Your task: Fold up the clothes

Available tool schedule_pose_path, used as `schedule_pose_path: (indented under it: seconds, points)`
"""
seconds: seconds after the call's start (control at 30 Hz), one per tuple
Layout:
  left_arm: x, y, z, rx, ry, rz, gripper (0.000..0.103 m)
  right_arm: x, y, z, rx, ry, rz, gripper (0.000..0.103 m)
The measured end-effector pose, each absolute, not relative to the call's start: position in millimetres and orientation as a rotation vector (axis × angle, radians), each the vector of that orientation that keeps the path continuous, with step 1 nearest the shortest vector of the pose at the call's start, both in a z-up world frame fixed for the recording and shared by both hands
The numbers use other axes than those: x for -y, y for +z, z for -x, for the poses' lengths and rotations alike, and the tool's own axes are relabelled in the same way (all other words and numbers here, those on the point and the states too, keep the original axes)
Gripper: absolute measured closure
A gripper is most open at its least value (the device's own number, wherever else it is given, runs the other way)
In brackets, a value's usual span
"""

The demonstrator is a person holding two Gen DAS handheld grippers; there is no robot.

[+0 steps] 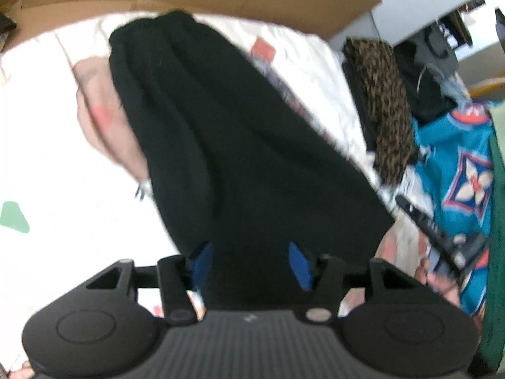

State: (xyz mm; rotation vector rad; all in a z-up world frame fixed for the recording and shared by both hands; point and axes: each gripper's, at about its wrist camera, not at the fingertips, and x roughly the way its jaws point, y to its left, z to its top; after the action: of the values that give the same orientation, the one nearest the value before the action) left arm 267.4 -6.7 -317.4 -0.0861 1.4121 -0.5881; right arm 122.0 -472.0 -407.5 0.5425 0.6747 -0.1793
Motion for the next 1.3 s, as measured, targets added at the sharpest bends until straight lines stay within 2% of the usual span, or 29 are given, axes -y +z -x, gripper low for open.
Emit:
schedule_pose_path:
  seconds: [0.2,0.33,0.53,0.7,1.3]
  points:
    - [40,-309,-298,-1.343,-0.557,0.11,0.045,480,-387,-131,-0.633,-0.179,-0.521,0.072]
    - [70,-308,-318,-1.281,-0.572,-0.024,0.045,484,-375,-139,-0.617,-0.164,-0.527,0.072]
    - [86,-318,-349,-1.279,-0.536,-0.023,0.045,477,-362,-167,-0.652,-0.093,-0.43,0.072]
    - [90,-334,-386,-1.212,-0.475,-0.083,0.045,467,-380,-197,-0.663,-0.043,-0.413,0.072]
    - [122,-386,-464,-1.293,-0.303,-0.176,0.045,435,-421,-230,-0.739,0.023,-0.39,0.072]
